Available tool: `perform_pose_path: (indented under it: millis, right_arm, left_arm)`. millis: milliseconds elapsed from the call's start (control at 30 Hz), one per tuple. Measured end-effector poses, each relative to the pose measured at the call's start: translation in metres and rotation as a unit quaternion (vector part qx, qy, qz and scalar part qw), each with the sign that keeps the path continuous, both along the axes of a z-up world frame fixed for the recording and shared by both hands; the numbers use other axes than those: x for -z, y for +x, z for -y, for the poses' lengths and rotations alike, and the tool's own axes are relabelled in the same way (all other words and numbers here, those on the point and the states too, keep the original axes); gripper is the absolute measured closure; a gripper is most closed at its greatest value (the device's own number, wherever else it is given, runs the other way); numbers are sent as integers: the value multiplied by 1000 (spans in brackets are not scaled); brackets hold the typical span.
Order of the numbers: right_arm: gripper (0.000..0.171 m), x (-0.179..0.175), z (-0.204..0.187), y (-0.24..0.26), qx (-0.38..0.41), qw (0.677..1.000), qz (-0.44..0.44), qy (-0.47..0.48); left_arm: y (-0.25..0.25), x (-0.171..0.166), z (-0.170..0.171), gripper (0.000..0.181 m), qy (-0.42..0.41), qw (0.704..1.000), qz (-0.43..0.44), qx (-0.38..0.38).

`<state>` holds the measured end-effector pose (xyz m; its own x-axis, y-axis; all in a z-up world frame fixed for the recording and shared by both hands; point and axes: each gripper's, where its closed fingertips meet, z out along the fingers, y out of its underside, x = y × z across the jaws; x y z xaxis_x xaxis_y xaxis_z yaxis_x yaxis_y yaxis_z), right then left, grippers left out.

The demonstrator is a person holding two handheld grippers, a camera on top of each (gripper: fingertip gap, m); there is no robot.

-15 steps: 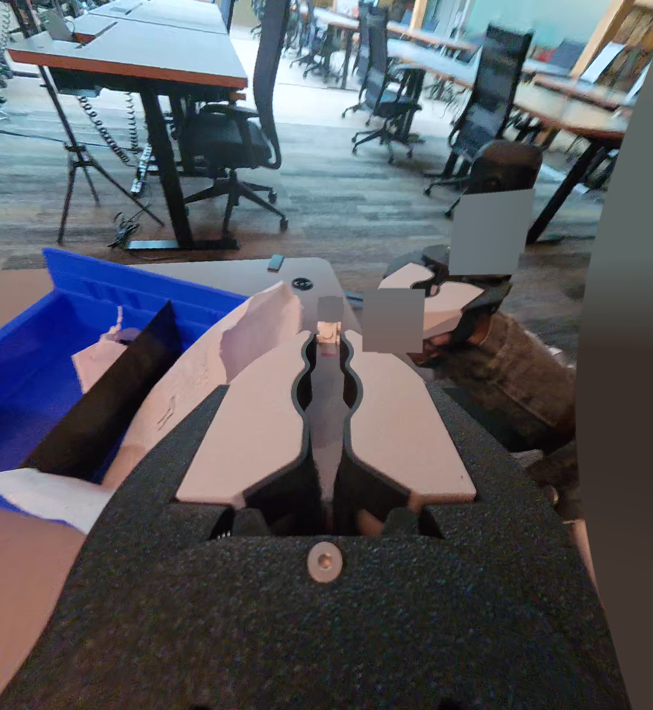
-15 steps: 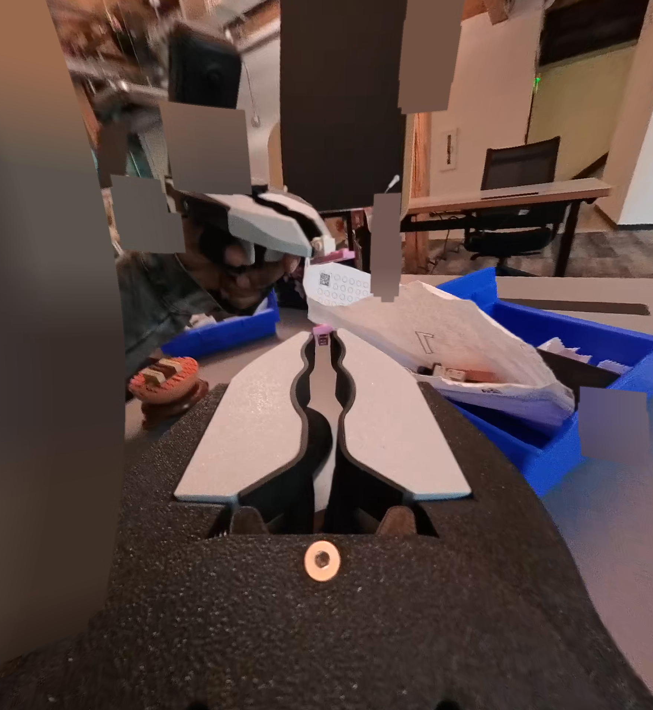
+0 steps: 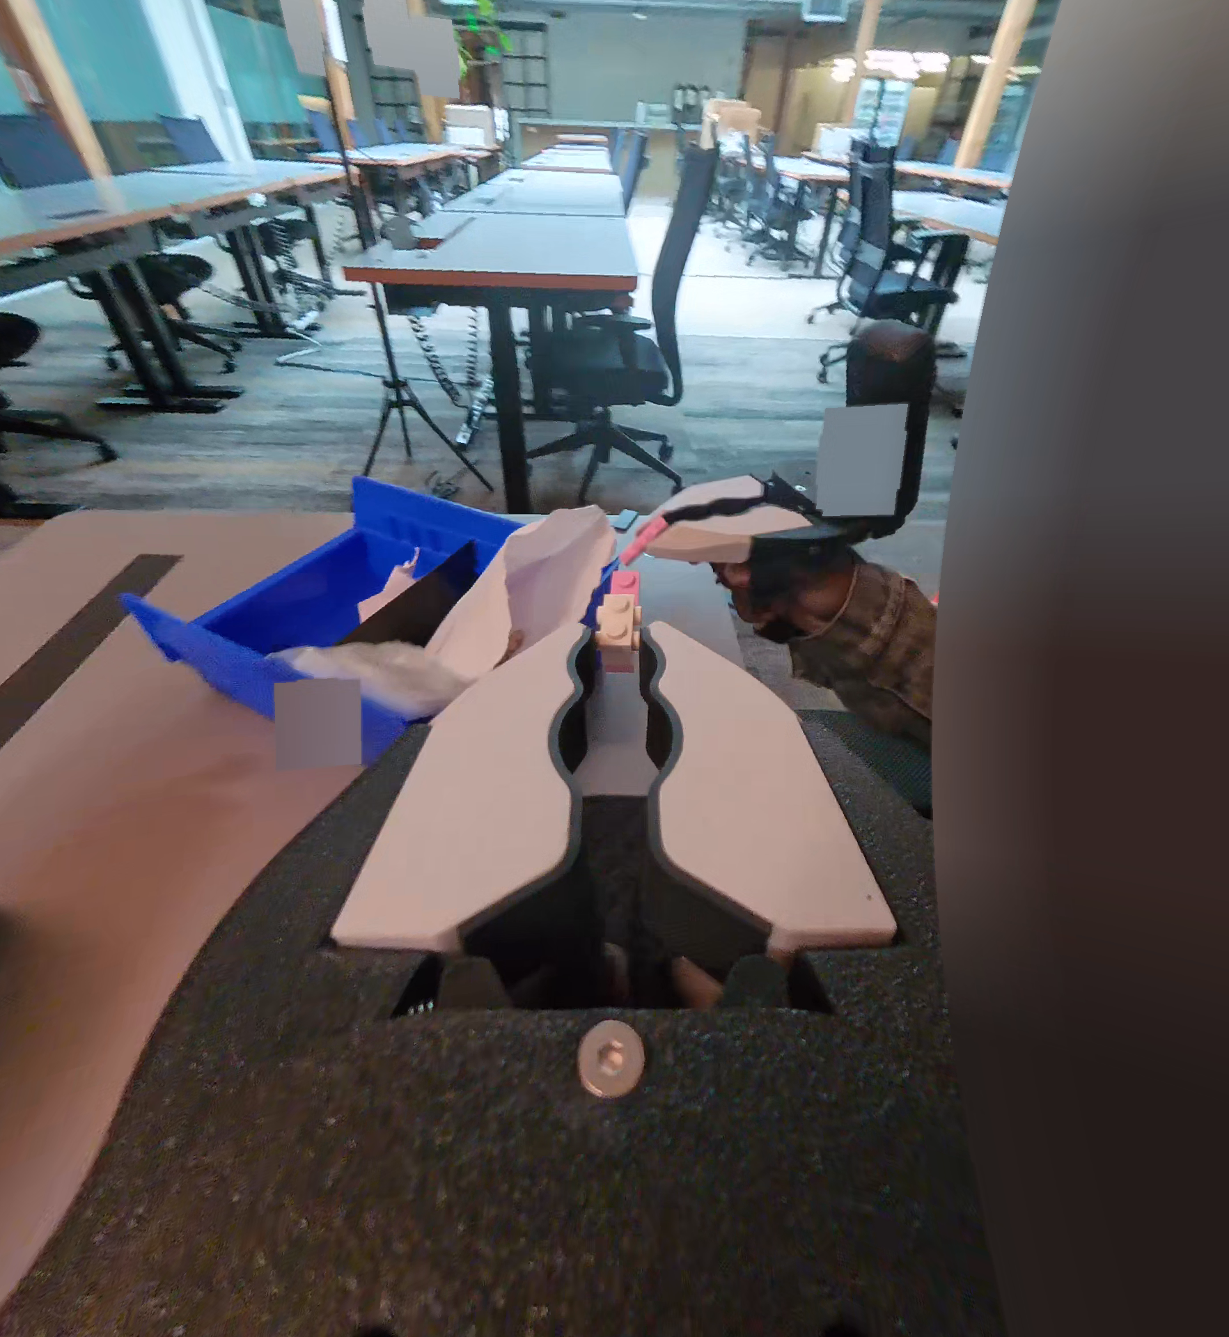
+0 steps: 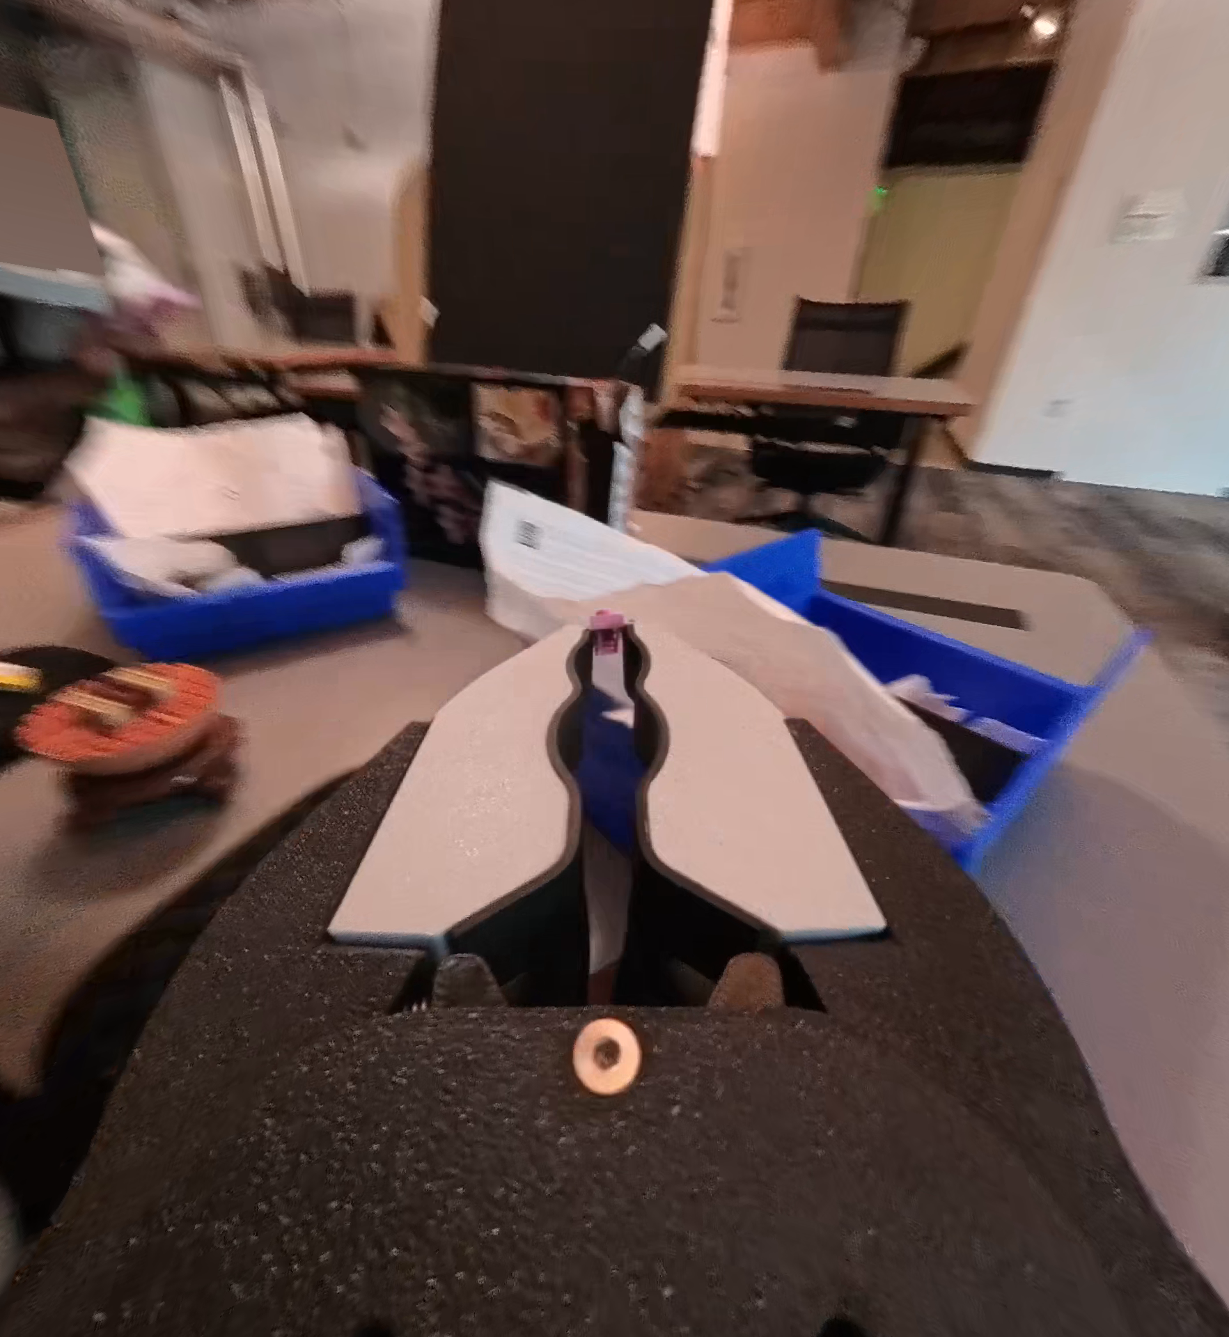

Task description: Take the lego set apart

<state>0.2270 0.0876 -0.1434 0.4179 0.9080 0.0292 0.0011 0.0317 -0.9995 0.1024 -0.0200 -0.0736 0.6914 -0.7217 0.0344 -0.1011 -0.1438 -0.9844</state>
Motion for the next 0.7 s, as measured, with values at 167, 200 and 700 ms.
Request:
perform_pose_path:
  millis: [167,200,700]
  right_arm:
    - [163,29,-41,-16,67,983,169,-7]
    - [152,36,-46,-18,74,977,201,-17]
    - [142,-45,112,-107,-375,919,-67,-100]
  left_arm:
    - [-4,27,20,170,-11,999,44,-20]
    - [-2,32,22,170,-12,998,50,-22]
    - [-17,35,27,170,-18,974,225,-5]
